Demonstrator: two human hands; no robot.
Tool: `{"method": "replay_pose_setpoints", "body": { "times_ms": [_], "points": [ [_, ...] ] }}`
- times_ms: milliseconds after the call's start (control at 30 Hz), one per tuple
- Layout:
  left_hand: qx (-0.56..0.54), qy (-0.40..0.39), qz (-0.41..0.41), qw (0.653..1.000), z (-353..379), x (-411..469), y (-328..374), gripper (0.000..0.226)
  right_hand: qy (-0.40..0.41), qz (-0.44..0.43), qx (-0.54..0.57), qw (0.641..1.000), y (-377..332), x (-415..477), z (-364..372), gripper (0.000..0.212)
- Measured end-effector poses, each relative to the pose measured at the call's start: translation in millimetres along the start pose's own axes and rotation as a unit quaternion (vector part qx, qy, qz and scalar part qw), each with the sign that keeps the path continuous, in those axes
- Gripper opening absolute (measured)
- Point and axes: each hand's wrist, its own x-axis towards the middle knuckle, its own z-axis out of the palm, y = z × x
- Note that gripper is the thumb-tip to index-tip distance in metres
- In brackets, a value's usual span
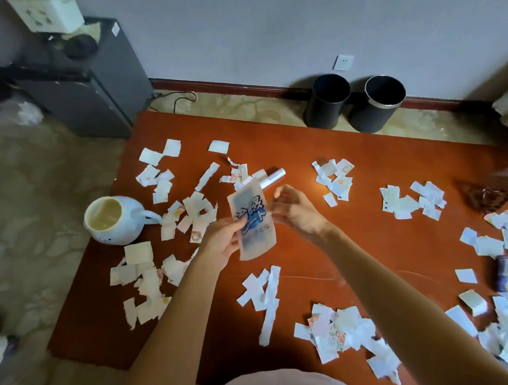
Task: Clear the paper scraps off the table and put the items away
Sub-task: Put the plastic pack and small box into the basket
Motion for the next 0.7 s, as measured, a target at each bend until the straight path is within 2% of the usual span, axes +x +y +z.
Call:
{"method": "replay_pose_setpoints", "body": {
  "times_ms": [67, 100, 167, 233, 333, 500, 633, 700],
  "points": [
    [0.015, 0.059, 0.036, 0.997, -1.3, 12.1, 12.3, 0.018, 0.050, 0.029, -0.045, 0.997, -4.7, 21.3, -1.1, 0.008],
    [0.041, 0.097, 0.052, 0.993, -3.5, 18.4, 17.9, 0.017, 0.097, 0.054, -0.080, 0.991, -5.4, 34.6, -2.0, 0.008],
    [0.112, 0.160, 0.080, 0.977, -10.1, 27.5, 28.4, 0.020, 0.201, 0.125, -0.144, 0.961, -2.8, 62.7, -6.7, 0.030],
    [0.150, 0.194, 0.100, 0.964, -18.3, 36.7, 36.7, 0.028, 0.249, 0.170, -0.197, 0.933, -2.1, 83.0, -6.6, 0.039],
    [0.182, 0.204, 0.119, 0.955, -24.5, 46.8, 46.8, 0.032, 0.272, 0.196, -0.245, 0.910, -1.3, 105.7, -3.9, 0.048],
    [0.210, 0.193, 0.129, 0.950, -25.8, 55.4, 54.9, 0.029, 0.290, 0.222, -0.267, 0.892, 1.3, 118.9, -5.9, 0.037],
    [0.218, 0.178, 0.130, 0.951, -21.8, 51.7, 54.6, 0.012, 0.281, 0.229, -0.257, 0.896, 7.2, 109.1, -11.5, 0.037],
    [0.215, 0.180, 0.126, 0.952, -17.9, 46.0, 52.4, 0.009, 0.263, 0.243, -0.240, 0.902, 7.9, 93.4, -14.8, 0.030]
  ]
}}
